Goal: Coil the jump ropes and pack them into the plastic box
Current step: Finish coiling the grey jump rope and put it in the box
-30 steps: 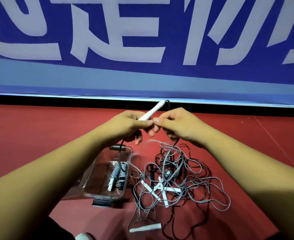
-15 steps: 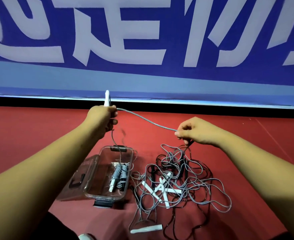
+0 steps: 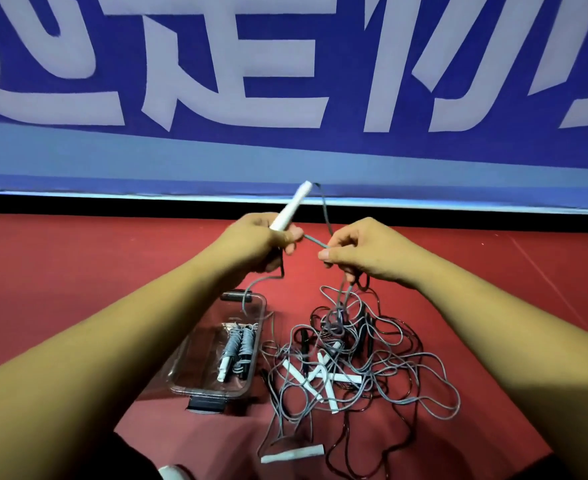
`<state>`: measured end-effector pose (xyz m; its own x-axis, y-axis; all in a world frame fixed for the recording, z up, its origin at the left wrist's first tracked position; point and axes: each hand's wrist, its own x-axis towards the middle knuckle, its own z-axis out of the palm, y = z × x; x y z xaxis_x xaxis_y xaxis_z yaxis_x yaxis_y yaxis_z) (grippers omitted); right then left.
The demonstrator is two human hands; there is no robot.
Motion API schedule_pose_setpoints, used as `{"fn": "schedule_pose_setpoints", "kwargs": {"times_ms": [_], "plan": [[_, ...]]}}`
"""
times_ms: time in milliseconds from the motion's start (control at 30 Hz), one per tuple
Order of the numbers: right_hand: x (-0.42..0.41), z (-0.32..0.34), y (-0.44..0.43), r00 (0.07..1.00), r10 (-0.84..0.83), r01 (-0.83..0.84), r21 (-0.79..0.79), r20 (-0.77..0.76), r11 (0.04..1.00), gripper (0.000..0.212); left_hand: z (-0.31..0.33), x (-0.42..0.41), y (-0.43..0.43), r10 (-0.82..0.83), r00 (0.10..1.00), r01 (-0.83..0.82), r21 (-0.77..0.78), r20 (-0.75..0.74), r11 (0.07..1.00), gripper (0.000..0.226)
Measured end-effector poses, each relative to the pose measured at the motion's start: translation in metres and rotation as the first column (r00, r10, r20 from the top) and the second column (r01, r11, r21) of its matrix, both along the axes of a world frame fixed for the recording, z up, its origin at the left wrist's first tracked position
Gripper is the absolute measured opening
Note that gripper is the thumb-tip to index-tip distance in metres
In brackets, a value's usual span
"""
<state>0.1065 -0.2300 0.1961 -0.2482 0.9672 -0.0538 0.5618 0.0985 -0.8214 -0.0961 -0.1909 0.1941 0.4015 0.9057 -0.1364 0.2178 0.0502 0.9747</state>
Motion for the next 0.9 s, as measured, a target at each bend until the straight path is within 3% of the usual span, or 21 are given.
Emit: {"fn": "schedule_pose_setpoints", "kwargs": {"times_ms": [133,233,367,467,600,667,733,833,900], "plan": [[0.021,-0.015,0.003,0.997,0.032,-0.019,-0.187,0.069,0.982,0.021,-0.004,-0.016,0.018,0.288,0.952,-0.288,-0.008,0.102,0.957,0.018],[0.035,-0.023,0.001,1.0,-0.014,0.017,-0.298,0.013,0.954,0.015,-0.007,-0.03,0.026,0.428,0.896,-0.428,-0.031,0.115,0.903,0.018],[0.049,-0.029,-0.001,0.984,-0.145,0.106,-0.314,-0.106,0.944,0.003,-0.009,-0.054,0.036,0.527,0.847,-0.526,-0.037,0.069,0.85,0.015],[0.045,-0.023,-0.004,0.95,-0.142,0.047,-0.322,-0.279,0.946,0.01,-0.016,-0.068,0.035,0.469,0.878,-0.473,-0.024,-0.092,0.881,0.008],[0.021,-0.007,-0.009,0.97,-0.052,-0.006,-0.235,-0.239,0.972,0.016,-0.017,-0.065,0.028,0.41,0.873,-0.387,0.134,-0.265,0.912,0.008],[0.006,-0.001,-0.013,0.979,-0.021,-0.015,-0.177,-0.201,0.984,0.015,-0.011,-0.05,0.019,0.277,0.944,-0.258,0.121,-0.178,0.959,0.004],[-0.008,0.003,-0.012,0.981,-0.023,0.002,-0.11,-0.194,0.994,0.015,-0.003,-0.03,0.002,0.058,0.998,-0.058,-0.003,-0.032,0.998,0.003],[-0.014,0.008,-0.008,0.97,-0.088,0.081,-0.037,-0.229,0.996,0.016,0.006,-0.008,-0.016,-0.19,0.982,0.19,-0.13,0.016,0.973,0.013],[-0.009,0.007,-0.007,0.974,-0.069,0.065,-0.029,-0.216,0.997,0.016,0.007,-0.007,-0.016,-0.203,0.979,0.202,-0.139,0.007,0.97,0.012]]}}
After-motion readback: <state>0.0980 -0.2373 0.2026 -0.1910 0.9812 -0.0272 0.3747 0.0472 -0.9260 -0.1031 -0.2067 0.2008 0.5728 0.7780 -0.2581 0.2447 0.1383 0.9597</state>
